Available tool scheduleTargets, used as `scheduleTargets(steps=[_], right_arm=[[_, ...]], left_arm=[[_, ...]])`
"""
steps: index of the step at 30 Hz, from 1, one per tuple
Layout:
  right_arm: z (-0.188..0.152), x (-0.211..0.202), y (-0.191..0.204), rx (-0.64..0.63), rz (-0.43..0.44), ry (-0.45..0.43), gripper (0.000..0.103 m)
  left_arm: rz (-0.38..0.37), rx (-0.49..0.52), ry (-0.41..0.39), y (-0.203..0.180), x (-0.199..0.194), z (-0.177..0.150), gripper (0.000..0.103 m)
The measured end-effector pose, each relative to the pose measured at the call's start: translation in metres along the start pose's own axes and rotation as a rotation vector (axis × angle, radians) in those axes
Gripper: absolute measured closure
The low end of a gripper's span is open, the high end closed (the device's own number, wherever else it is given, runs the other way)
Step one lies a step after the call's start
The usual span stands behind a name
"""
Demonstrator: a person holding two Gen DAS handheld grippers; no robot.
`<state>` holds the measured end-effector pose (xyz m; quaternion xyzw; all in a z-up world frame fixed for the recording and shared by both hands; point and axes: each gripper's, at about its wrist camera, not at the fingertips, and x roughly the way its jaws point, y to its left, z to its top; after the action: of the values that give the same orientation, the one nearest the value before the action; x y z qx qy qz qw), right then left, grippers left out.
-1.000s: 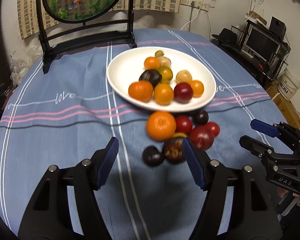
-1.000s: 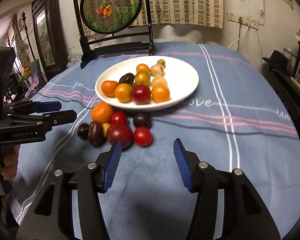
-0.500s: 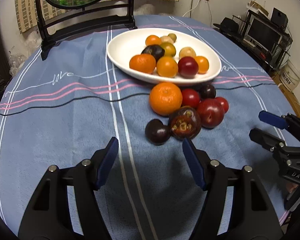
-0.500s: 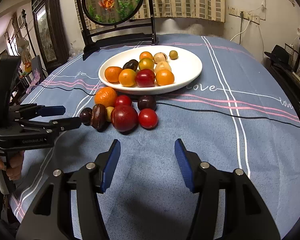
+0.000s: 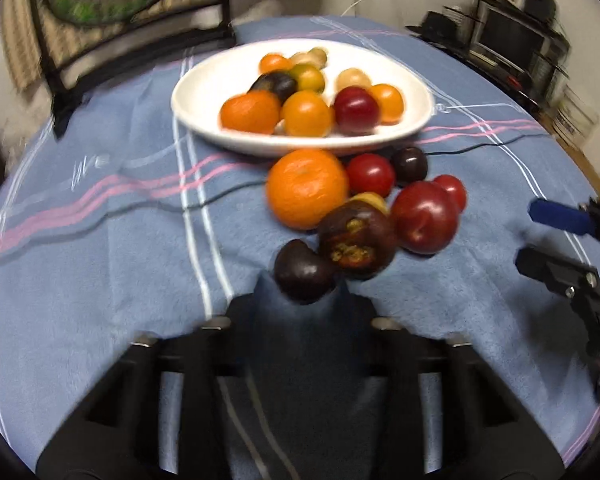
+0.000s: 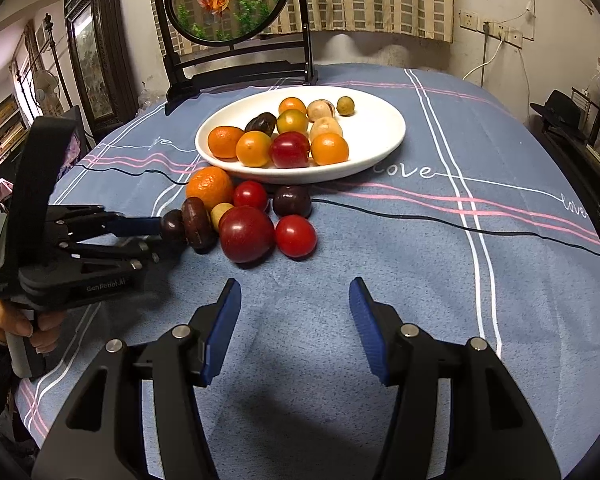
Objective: Organize fruits
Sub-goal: 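Grasp a dark purple fruit with the left tool while the right tool grasps a red tomato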
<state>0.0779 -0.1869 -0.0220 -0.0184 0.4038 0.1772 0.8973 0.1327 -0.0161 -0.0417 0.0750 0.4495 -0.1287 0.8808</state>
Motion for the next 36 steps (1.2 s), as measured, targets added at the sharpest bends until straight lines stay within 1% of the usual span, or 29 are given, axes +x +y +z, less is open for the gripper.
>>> scheduleTargets(steps=[4,10,13,16,18,21,23,24,26,29,32,36], right_arm=[[0.003,0.004,0.002,-0.009,-0.007,0.013,0.047],[0.012,0.019,0.01,-0.076,-0.027,0.051,0.047],[0.018,0.038,0.01,-0.11,-0.074,0.098,0.047],[0.021,0.049,0.009,-0.13,-0.084,0.116,0.047],[0.024,0.055,0.009,-0.14,-0.091,0.111,0.048],[0.03,0.063,0.005,-0.134,-0.091,0.107,0.057],[0.034,0.067,0.0,-0.114,-0.056,0.093,0.064],[0.036,0.068,-0.001,-0.107,-0.042,0.087,0.065],[0.037,0.068,0.0,-0.111,-0.02,0.075,0.073],[0.036,0.062,0.0,-0.099,-0.024,0.075,0.073],[0.036,0.048,-0.002,-0.08,-0.011,0.05,0.073],[0.037,0.021,-0.002,-0.083,-0.018,-0.01,0.073]], left_arm=[[-0.017,-0.027,-0.003,0.005,-0.003,0.0,0.072],[-0.038,-0.047,-0.04,0.011,-0.024,-0.006,0.072],[-0.043,-0.064,-0.044,0.017,-0.028,-0.008,0.072],[-0.051,-0.077,-0.043,0.02,-0.028,-0.008,0.072],[-0.051,-0.082,-0.042,0.022,-0.027,-0.008,0.072],[-0.055,-0.087,-0.041,0.023,-0.025,-0.006,0.072],[-0.054,-0.089,-0.04,0.024,-0.025,-0.005,0.072],[-0.053,-0.09,-0.039,0.025,-0.025,-0.005,0.072],[-0.051,-0.095,-0.036,0.025,-0.024,-0.004,0.072],[-0.049,-0.099,-0.036,0.025,-0.026,-0.004,0.072],[-0.043,-0.098,-0.041,0.024,-0.03,-0.003,0.072],[-0.04,-0.092,-0.063,0.023,-0.041,-0.001,0.072]])
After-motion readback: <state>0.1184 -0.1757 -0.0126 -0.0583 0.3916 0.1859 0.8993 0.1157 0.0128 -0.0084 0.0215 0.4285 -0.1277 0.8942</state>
